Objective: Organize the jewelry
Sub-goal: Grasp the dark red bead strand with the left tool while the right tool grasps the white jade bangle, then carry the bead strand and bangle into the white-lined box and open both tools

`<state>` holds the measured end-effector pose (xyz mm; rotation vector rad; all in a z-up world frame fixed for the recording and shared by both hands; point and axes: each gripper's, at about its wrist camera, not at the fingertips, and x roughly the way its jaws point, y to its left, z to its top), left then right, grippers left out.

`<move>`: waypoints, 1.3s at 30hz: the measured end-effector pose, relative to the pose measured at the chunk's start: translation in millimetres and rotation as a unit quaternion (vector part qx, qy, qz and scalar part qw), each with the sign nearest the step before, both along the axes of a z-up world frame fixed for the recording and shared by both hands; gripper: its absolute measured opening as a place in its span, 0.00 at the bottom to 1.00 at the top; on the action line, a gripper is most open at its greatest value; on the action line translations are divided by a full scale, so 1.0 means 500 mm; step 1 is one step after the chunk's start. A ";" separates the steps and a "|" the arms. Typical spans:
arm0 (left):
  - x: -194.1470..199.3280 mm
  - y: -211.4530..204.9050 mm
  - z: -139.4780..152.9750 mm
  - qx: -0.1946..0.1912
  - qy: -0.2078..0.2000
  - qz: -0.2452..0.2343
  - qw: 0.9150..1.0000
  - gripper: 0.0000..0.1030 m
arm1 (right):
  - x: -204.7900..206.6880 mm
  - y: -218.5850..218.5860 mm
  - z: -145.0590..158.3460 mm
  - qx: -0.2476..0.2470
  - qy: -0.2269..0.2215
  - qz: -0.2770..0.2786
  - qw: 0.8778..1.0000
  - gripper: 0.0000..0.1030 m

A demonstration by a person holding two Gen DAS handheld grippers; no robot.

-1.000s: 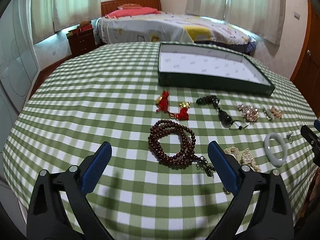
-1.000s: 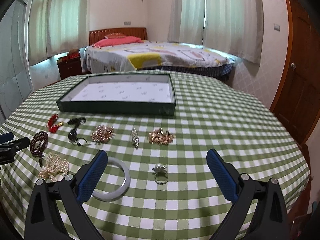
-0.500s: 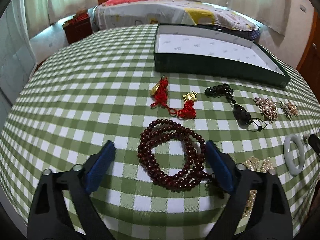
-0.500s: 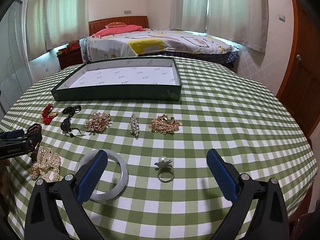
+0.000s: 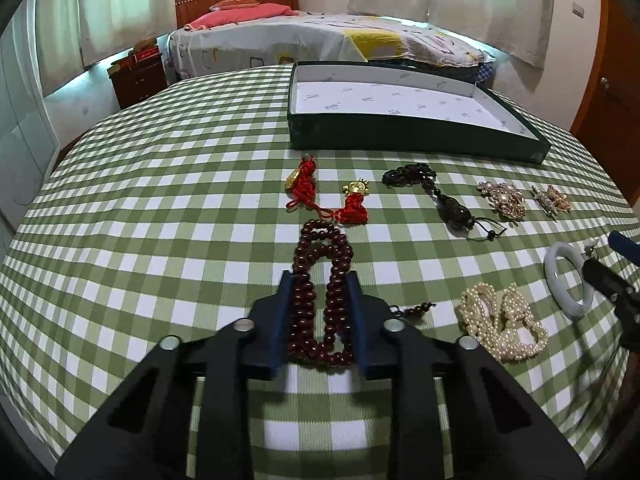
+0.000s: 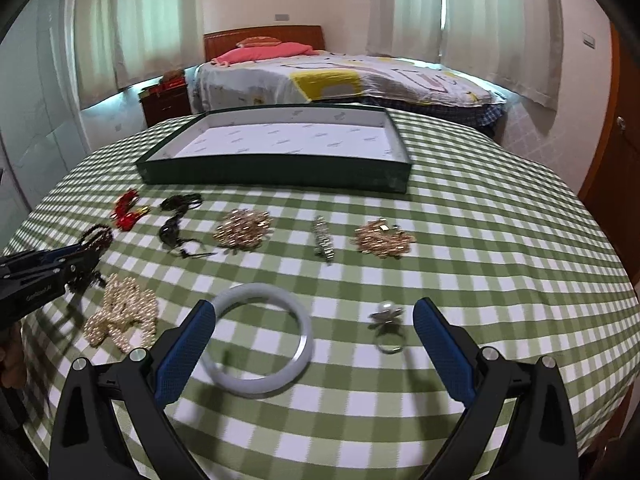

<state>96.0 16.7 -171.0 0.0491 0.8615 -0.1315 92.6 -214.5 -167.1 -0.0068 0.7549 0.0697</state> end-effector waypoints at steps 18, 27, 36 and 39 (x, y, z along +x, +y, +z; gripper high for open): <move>-0.011 0.011 -0.003 -0.015 -0.010 0.006 1.000 0.17 | 0.021 0.037 -0.039 -0.009 0.038 0.031 0.999 0.93; -0.016 0.005 -0.002 -0.005 -0.017 0.007 1.000 0.17 | 0.011 0.058 -0.035 -0.010 0.027 0.057 0.998 0.67; -0.021 0.010 -0.001 -0.010 -0.019 0.012 1.000 0.16 | 0.000 0.055 -0.027 -0.011 0.015 0.048 0.999 0.67; -0.026 0.011 0.009 -0.013 -0.030 0.012 0.999 0.12 | -0.004 0.047 -0.015 -0.009 0.006 0.043 0.999 0.67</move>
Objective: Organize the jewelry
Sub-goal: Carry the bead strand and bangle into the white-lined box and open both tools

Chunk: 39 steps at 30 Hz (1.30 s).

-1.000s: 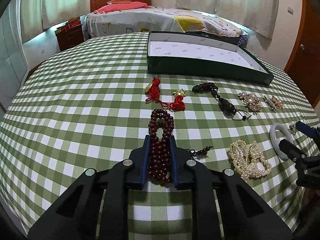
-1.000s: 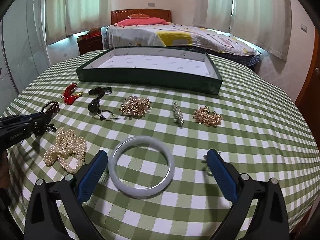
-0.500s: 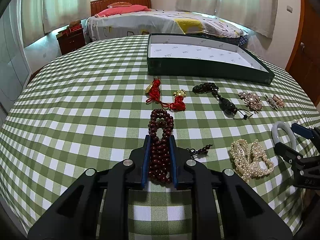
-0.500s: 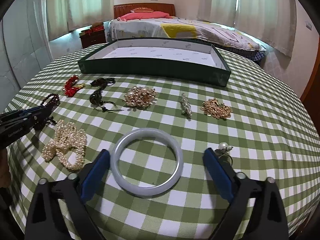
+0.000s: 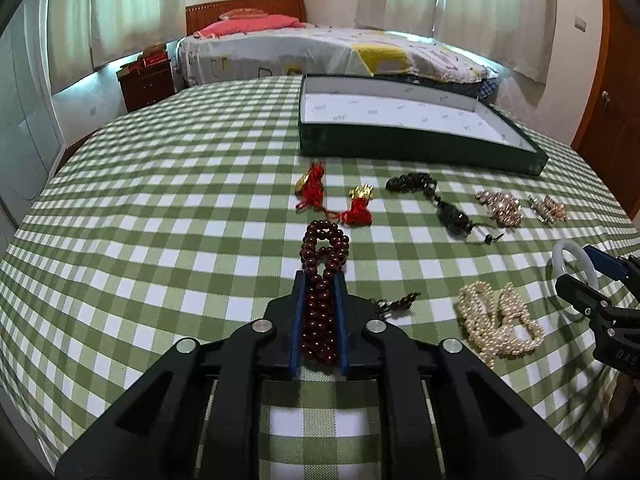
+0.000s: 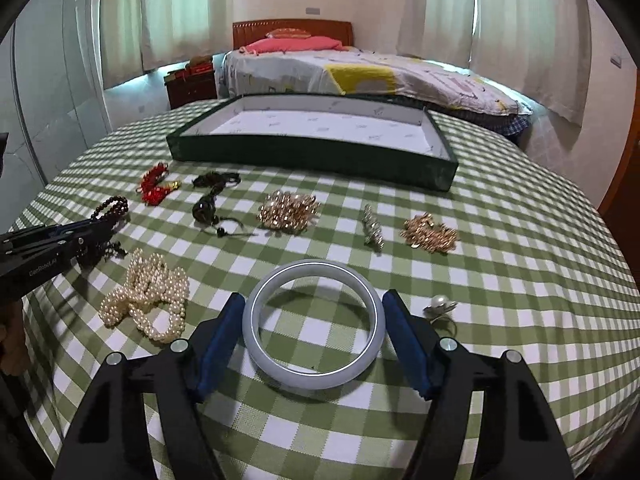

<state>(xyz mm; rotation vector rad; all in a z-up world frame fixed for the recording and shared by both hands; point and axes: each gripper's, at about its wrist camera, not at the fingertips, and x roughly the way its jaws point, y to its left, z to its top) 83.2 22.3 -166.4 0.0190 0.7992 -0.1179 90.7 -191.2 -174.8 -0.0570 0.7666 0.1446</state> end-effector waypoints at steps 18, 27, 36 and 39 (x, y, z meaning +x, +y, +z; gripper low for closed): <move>0.004 -0.020 0.078 -0.011 -0.046 -0.011 0.999 0.11 | 0.009 -0.038 0.063 0.023 -0.035 -0.023 0.999 0.67; 0.032 -0.025 0.138 -0.024 -0.072 -0.010 0.997 0.11 | 0.031 -0.054 0.110 0.034 -0.060 -0.028 0.997 0.67; 0.116 -0.061 0.176 -0.027 -0.094 -0.023 0.995 0.11 | 0.101 -0.063 0.165 0.034 -0.092 -0.028 0.995 0.67; 0.165 -0.071 0.187 -0.032 -0.095 -0.025 0.995 0.11 | 0.139 -0.068 0.182 0.033 -0.102 -0.027 0.994 0.67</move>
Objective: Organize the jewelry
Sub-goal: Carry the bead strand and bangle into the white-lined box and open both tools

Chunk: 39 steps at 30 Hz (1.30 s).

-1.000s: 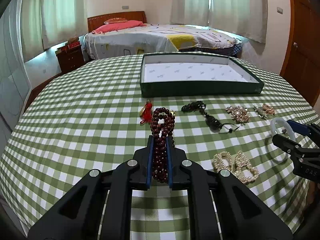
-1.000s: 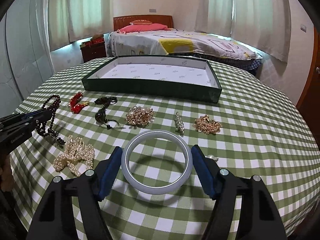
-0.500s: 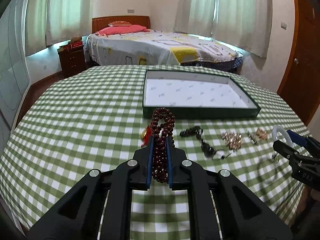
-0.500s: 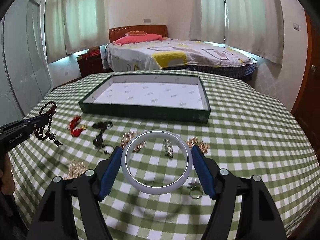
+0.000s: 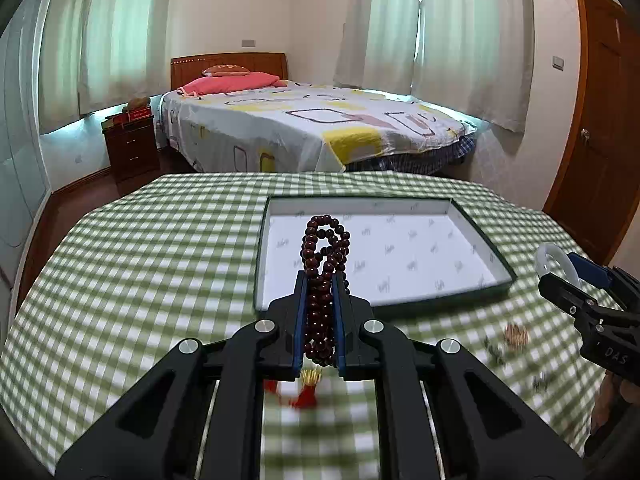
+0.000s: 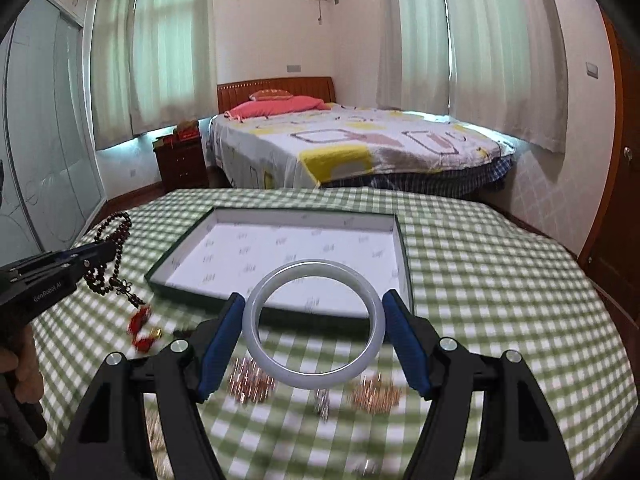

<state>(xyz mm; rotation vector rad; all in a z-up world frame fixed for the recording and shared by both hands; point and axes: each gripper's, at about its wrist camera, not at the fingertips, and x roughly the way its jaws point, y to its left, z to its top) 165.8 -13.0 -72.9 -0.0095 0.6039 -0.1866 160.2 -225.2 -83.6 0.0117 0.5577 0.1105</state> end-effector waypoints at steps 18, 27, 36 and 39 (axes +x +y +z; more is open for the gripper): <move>0.262 -0.066 -0.138 0.010 0.100 -0.008 0.995 0.11 | 0.250 -0.035 -0.103 -0.010 0.086 0.001 0.996 0.67; 0.292 -0.066 -0.201 0.014 0.149 -0.010 0.989 0.11 | 0.297 -0.031 -0.159 -0.035 0.139 0.009 0.990 0.67; 0.288 -0.070 -0.200 0.019 0.145 -0.015 0.989 0.19 | 0.306 -0.031 -0.184 -0.044 0.176 0.009 0.983 0.67; 0.287 -0.077 -0.201 0.020 0.142 -0.019 0.989 0.32 | 0.306 -0.030 -0.184 -0.043 0.175 0.009 0.984 0.74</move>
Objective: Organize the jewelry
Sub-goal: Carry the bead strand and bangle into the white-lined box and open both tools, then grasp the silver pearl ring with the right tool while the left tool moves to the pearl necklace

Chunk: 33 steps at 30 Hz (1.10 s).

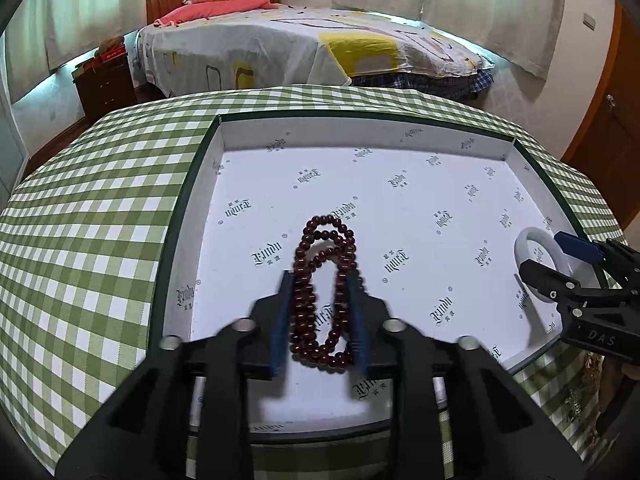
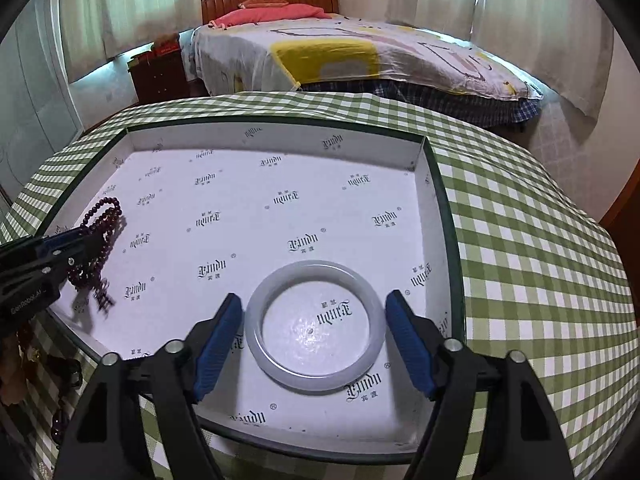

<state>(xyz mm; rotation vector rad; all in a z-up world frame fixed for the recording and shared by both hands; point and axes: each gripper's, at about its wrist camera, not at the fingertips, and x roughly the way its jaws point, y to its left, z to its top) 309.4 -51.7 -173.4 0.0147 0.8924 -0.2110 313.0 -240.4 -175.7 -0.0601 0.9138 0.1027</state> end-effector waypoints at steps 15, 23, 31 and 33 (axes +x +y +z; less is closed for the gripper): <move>-0.041 0.012 0.050 -0.012 -0.030 0.002 0.999 0.58 | -0.052 -0.008 0.100 0.034 -0.065 0.002 0.997 0.75; -0.133 0.024 0.100 -0.009 -0.076 0.013 0.997 0.58 | -0.155 -0.025 0.147 0.037 -0.108 -0.025 0.993 0.75; -0.259 0.036 0.096 -0.015 -0.098 0.019 0.995 0.58 | -0.309 -0.054 0.114 0.040 -0.120 -0.066 0.990 0.75; -0.293 0.039 0.092 -0.016 -0.102 0.021 0.994 0.58 | -0.337 -0.059 0.101 0.043 -0.118 -0.073 0.989 0.75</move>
